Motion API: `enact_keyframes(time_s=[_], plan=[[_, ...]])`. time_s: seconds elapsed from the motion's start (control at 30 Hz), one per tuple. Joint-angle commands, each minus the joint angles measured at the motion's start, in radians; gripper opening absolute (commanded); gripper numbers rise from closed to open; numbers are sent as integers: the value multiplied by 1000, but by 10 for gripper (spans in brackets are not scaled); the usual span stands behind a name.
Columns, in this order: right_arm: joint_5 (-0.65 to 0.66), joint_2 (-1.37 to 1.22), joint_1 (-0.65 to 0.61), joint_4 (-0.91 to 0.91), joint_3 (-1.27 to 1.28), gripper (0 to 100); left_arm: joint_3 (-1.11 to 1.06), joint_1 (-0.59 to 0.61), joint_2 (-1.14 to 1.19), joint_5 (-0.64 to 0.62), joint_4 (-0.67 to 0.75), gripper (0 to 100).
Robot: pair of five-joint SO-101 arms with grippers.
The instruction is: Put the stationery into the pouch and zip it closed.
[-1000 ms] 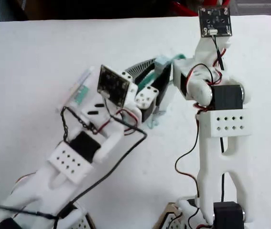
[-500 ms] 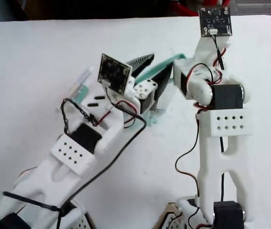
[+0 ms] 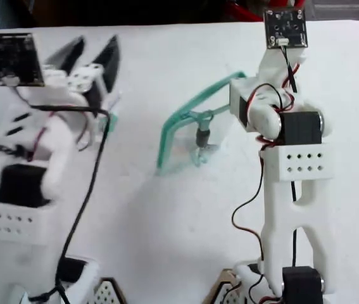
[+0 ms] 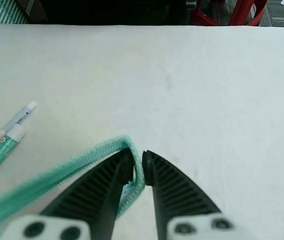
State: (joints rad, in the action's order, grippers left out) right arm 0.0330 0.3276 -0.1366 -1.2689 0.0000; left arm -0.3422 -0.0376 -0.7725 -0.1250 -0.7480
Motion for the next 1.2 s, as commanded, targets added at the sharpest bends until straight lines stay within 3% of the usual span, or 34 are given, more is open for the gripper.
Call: enact_keyframes(time_s=[0.0, 0.17, 0.37, 0.43, 0.53, 0.77, 1.17], plan=[[-6, -15, -7, -61, -40, 21, 28, 104, -10, 94, -147, 199], [-6, -15, 1, -90, -57, 21, -137, 159, 107, 121, -74, 200], [-8, -15, -1, -91, -54, 21, -376, 150, 268, 124, 327, 216], [-8, -15, -1, -91, -54, 21, -388, 136, 332, 135, 376, 220], [-8, -15, -1, -91, -54, 21, -298, 128, 486, 189, 308, 219], [-8, -16, -1, -90, -54, 21, 130, 124, 868, 264, -41, 215], [-6, -16, -1, -88, -52, 21, 635, 119, 1311, 269, -420, 173]])
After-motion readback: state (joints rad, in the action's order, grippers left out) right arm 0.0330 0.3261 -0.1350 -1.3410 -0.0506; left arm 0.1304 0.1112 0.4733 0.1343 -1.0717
